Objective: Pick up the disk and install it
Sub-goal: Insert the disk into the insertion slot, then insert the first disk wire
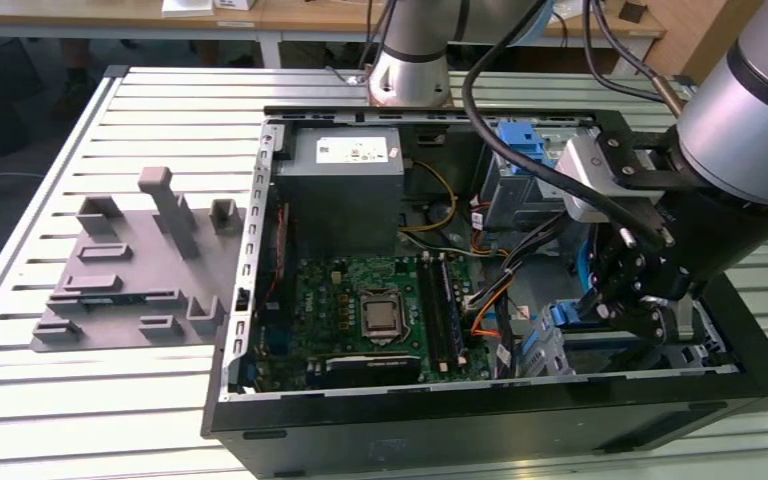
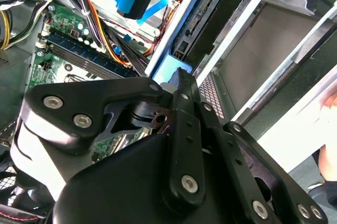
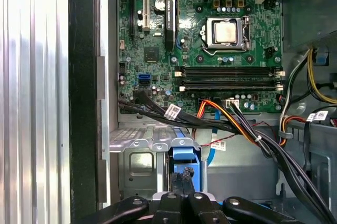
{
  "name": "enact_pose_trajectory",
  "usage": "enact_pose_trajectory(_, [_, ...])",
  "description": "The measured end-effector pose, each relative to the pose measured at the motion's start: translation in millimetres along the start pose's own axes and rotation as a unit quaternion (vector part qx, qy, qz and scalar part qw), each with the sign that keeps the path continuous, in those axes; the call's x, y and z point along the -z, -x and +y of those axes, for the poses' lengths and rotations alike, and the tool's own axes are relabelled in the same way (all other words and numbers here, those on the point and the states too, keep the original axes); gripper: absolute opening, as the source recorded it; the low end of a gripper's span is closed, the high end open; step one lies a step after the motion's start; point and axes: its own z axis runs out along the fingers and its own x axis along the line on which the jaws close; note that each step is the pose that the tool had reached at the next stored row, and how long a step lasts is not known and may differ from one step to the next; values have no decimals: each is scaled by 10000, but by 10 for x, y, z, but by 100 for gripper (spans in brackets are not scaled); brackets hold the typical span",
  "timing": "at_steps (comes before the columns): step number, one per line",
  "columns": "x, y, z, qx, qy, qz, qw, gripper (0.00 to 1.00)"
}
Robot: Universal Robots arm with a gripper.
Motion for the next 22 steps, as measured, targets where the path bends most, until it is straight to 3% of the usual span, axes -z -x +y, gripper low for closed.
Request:
enact_pose_trajectory(13, [92,4,2,0,0,-16,10000,11])
enact_pose_trajectory(19, [95,5,1,0,1,-20,10000,11])
enact_pose_trajectory(22, [96,7,-64,1,1,-20,10000,11])
